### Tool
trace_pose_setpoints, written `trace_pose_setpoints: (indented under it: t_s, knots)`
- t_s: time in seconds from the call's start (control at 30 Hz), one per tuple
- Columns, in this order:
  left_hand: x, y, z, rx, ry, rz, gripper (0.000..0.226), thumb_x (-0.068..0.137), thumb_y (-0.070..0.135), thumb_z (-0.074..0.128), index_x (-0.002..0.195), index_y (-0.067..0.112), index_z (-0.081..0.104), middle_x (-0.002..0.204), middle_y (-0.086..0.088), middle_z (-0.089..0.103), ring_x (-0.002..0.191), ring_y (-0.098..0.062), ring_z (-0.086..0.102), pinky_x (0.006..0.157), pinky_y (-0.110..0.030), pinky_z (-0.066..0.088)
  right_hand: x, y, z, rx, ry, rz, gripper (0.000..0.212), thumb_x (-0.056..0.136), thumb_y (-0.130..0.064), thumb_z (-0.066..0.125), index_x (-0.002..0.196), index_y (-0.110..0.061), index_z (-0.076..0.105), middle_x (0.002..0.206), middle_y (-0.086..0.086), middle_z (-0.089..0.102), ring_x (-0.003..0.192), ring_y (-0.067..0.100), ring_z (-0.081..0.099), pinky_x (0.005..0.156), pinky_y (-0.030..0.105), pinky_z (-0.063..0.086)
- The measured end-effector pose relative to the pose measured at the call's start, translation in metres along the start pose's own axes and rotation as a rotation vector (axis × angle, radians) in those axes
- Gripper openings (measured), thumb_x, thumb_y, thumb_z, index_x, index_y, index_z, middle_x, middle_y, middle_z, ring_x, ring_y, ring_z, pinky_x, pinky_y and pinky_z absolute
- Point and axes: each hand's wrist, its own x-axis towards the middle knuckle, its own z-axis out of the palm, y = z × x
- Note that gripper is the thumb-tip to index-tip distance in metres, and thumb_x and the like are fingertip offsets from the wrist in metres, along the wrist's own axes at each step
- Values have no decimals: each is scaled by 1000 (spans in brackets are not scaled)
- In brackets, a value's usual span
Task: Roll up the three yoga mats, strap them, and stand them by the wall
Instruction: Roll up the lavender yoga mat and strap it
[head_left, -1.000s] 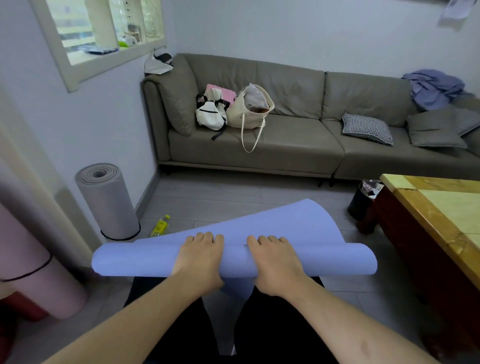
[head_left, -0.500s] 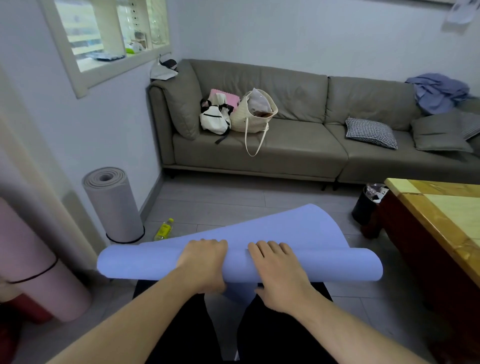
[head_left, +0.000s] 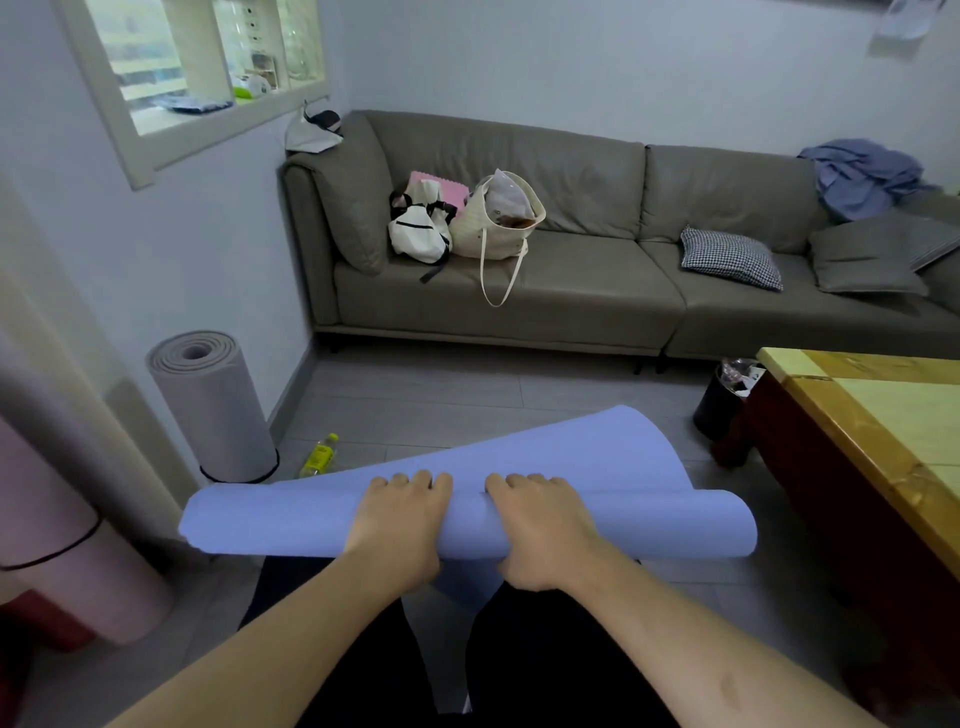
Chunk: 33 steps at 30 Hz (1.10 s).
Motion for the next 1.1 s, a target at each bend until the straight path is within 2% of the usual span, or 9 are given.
trace_pose_setpoints:
  t_s: [0.07, 0.2, 0.27, 0.4, 0.57, 0.67, 0.77, 0.87, 1.1]
  knots:
    - [3, -2, -3, -15, -24, 18, 51, 83, 38, 70, 123, 24, 43, 118, -1, 58, 106, -27, 61, 78, -39, 35, -8, 3, 10, -30, 68, -22, 60, 71, -38, 75, 122, -22, 48, 109, 0, 59, 96, 29, 58, 78, 42, 43]
    - [6, -6, -8, -64, -75, 46, 55, 76, 44, 75, 117, 25, 45, 115, 2, 60, 104, -26, 64, 76, -37, 38, -15, 4, 24, -76, 166, -20, 62, 64, -41, 79, 116, -21, 53, 96, -1, 57, 82, 27, 56, 71, 41, 44]
    - [8, -8, -10, -92, -111, 51, 58, 72, 48, 78, 115, 26, 46, 115, 3, 62, 103, -25, 65, 75, -35, 40, -12, 4, 23, -77, 134, -5, 59, 62, -38, 78, 114, -22, 53, 93, -1, 59, 80, 28, 59, 69, 41, 43]
    - [10, -9, -15, -134, -184, 50, 63, 69, 51, 79, 117, 26, 46, 115, 2, 61, 104, -24, 64, 78, -35, 46, -5, 7, 7, -29, 42, -18, 52, 70, -38, 72, 114, -24, 48, 102, -1, 64, 89, 30, 62, 71, 40, 38]
    - [-3, 1, -3, 1, -12, 32, 62, 82, 41, 71, 131, 23, 39, 122, -1, 55, 111, -27, 57, 88, -38, 40, 0, 8, -4, 44, -9, -3, 47, 73, -36, 74, 110, -25, 47, 100, -1, 64, 89, 30, 63, 69, 38, 38]
    - [-3, 0, 0, 8, 5, 30, 54, 83, 39, 69, 127, 24, 42, 119, -1, 59, 109, -27, 60, 83, -39, 38, -1, 5, 2, 36, 40, -8, 49, 73, -35, 73, 113, -24, 48, 102, 0, 63, 92, 29, 61, 73, 39, 40]
    - [7, -8, -6, -80, -76, 40, 54, 74, 44, 75, 114, 27, 44, 112, 2, 63, 103, -26, 65, 76, -37, 42, -12, 5, 17, -45, 98, -19, 61, 69, -39, 76, 121, -21, 50, 102, 0, 60, 90, 28, 57, 78, 41, 45]
    - [17, -15, -14, -135, -195, 73, 58, 64, 50, 80, 106, 28, 46, 105, 4, 65, 97, -23, 66, 77, -36, 52, -15, 6, 25, -95, 128, -5, 71, 59, -38, 85, 119, -19, 52, 94, 0, 59, 80, 27, 57, 72, 40, 46]
    - [25, -23, -31, -190, -411, 95, 65, 57, 56, 84, 109, 29, 56, 101, 5, 65, 91, -20, 64, 81, -37, 58, -5, 7, -4, -32, -6, -31, 50, 71, -29, 72, 112, -21, 45, 102, 3, 63, 90, 33, 63, 69, 39, 39]
